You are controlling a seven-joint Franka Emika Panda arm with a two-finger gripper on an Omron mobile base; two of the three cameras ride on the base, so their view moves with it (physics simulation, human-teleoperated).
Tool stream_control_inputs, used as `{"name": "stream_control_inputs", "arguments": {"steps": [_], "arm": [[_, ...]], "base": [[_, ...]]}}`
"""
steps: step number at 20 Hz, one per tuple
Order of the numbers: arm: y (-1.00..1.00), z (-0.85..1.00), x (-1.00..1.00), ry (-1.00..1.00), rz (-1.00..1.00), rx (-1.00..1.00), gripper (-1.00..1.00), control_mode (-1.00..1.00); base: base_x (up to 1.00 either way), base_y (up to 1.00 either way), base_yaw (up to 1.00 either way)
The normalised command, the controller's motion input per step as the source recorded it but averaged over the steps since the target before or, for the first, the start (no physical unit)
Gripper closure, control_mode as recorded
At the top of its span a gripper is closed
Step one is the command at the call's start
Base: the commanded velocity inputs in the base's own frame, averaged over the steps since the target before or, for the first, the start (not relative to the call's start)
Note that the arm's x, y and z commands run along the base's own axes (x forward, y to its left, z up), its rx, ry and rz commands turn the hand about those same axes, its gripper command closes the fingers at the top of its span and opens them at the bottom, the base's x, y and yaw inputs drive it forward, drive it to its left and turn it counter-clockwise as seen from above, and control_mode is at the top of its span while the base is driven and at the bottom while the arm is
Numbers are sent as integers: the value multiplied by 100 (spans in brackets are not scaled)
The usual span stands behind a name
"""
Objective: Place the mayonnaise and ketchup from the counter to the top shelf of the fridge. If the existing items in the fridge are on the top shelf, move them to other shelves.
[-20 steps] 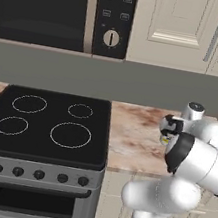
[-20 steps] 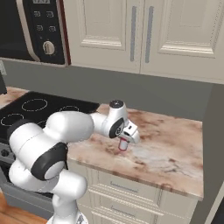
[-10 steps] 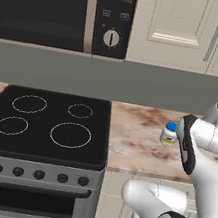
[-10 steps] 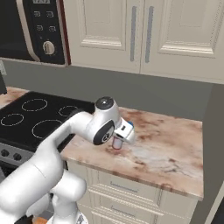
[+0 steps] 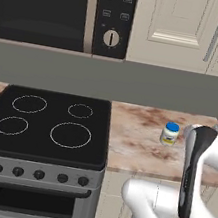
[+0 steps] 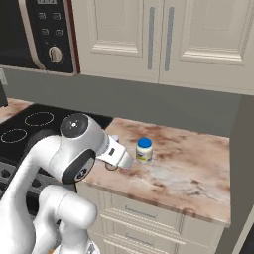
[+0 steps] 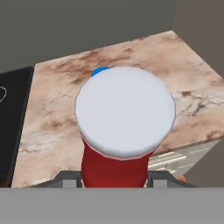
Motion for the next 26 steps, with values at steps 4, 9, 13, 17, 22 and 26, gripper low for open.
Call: {"name": "stream_control_inputs", "arguments": {"steps": [4,9,13,17,22,26], "arm": [[50,100,-89,-1,3,-5,100,-100],[62,98,-75,1,4,-11,100,-100],[52,78,-59,3,5,-13,100,-100],[3,13,-68,-6,11,-3,100,-100],[0,0,-40,-3,6,0,100,100],[0,0,0,0,0,0,100,100]], "base": [[0,0,0],[0,0,0],[0,0,0],[0,0,0],[-60,0,11],[-100,-9,16]]}}
